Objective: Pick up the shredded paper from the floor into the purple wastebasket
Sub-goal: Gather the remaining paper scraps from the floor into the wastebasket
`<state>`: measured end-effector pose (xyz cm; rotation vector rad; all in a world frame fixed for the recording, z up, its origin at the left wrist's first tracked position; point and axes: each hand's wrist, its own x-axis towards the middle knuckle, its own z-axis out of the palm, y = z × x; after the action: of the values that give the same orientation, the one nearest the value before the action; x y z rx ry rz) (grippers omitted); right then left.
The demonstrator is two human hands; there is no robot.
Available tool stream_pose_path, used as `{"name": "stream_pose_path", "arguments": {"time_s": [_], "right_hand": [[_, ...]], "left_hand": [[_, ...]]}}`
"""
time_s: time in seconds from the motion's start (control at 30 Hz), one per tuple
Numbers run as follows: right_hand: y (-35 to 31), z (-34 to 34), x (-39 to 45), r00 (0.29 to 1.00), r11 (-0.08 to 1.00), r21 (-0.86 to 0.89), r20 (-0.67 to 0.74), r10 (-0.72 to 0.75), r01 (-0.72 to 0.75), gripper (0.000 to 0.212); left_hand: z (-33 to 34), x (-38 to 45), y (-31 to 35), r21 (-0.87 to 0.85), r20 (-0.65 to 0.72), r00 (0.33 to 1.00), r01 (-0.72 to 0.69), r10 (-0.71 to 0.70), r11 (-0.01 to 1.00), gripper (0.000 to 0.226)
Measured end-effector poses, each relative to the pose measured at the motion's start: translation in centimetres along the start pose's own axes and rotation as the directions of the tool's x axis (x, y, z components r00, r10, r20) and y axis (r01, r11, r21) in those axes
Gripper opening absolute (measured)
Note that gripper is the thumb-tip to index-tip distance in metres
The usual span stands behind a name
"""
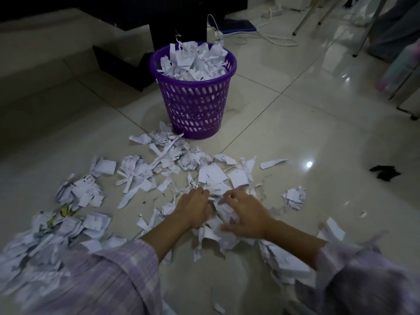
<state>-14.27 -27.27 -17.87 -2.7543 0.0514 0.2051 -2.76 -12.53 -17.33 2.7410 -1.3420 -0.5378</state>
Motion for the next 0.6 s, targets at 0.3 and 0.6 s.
{"name": "stream_pose_path", "arguments": {"time_s": [0.3,0.6], "right_hand": [[0.8,1.7,2.8,1.000,0.991,-0.132,0.022,0.014,-0.011,0.051],[2.6,1.1,6.6,0.918,0.941,-0.032,0.211,0.336,-0.337,0.124]], "left_hand": [[1.0,0.9,-1.5,-0.009,0.007,0.997,0.078,-0.078,0.997,0.044],[1.1,1.7,-2.3,-0.438,0.087,0.971,0.238,-0.222,0.867,0.063]]}}
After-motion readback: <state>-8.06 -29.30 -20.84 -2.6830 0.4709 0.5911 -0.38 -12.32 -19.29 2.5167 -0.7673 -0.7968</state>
